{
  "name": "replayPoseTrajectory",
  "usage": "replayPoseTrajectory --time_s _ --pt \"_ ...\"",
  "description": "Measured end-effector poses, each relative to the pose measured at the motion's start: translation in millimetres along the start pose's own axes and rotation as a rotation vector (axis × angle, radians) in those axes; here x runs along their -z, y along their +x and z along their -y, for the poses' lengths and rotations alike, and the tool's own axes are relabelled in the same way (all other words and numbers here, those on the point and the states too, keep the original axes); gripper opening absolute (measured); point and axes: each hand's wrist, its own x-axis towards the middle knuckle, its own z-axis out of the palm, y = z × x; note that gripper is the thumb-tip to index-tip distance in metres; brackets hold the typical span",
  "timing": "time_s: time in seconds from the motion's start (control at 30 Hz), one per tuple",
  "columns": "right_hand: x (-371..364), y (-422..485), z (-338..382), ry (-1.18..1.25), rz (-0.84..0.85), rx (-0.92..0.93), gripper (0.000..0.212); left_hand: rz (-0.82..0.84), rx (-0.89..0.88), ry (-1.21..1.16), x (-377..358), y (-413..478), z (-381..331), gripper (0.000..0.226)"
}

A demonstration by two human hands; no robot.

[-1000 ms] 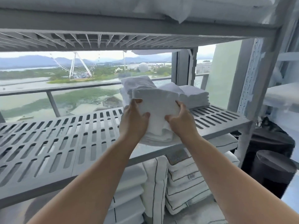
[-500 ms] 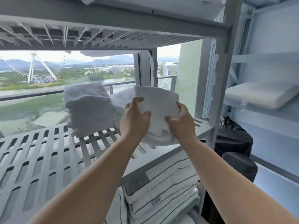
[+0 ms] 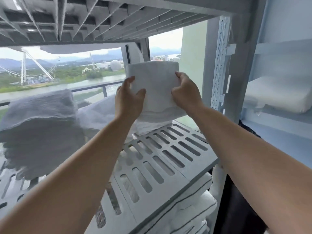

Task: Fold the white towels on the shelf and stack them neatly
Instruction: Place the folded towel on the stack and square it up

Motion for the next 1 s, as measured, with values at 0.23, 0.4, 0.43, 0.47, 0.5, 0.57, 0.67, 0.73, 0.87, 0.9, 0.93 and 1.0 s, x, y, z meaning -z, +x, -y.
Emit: replayPoseTrajectory --time_s 0.23,0.4,0.43,0.47,0.5,0.57,0.67,0.73,0.87,0.9,0.93,1.0 --pt "-27.4 66.1 -9.4 0.086 0.046 0.073 0.072 -0.084 0.142 -0.092 -16.7 45.1 -1.1 0.066" --pt "-53.9 100.6 -18.6 0.1 0.096 0.126 0.073 -0.115 0.21 -0.105 -24.1 60.3 5.9 0.069" --pt "-57.9 105.1 -21.8 0.096 0.105 0.128 0.073 -0.108 0.216 -0.1 -25.5 62.5 8.9 0.07" --pt "-61.7 109.6 -24.9 0.092 0.112 0.133 0.072 -0.098 0.224 -0.096 -27.0 64.9 12.7 0.07" --pt "-65.3 114.0 -26.9 0.082 0.116 0.143 0.071 -0.088 0.232 -0.091 -28.8 67.5 16.5 0.069" --pt "-71.8 121.1 -29.8 0.055 0.117 0.16 0.065 -0.068 0.249 -0.059 -31.4 72.3 23.6 0.069" --pt "-84.2 129.8 -31.4 0.011 0.113 0.168 0.058 -0.057 0.267 0.033 -34.3 77.1 33.4 0.07" --pt "-94.5 131.9 -37.1 0.024 0.116 0.121 0.062 -0.01 0.309 0.089 -37.3 76.3 41.6 0.067" --pt "-116.2 122.7 -72.0 -0.075 0.206 0.062 0.047 0.139 0.437 0.211 -49.3 66.6 63.0 0.06" --pt "-119.5 120.2 -83.1 -0.116 0.227 0.054 0.042 0.171 0.447 0.232 -52.8 65.3 65.9 0.061" --pt "-121.6 119.2 -92.8 -0.135 0.24 0.028 0.038 0.201 0.447 0.253 -55.8 64.6 67.2 0.063" --pt "-122.5 122.0 -102.4 -0.13 0.239 -0.036 0.032 0.245 0.422 0.324 -60.3 65.9 69.0 0.066"
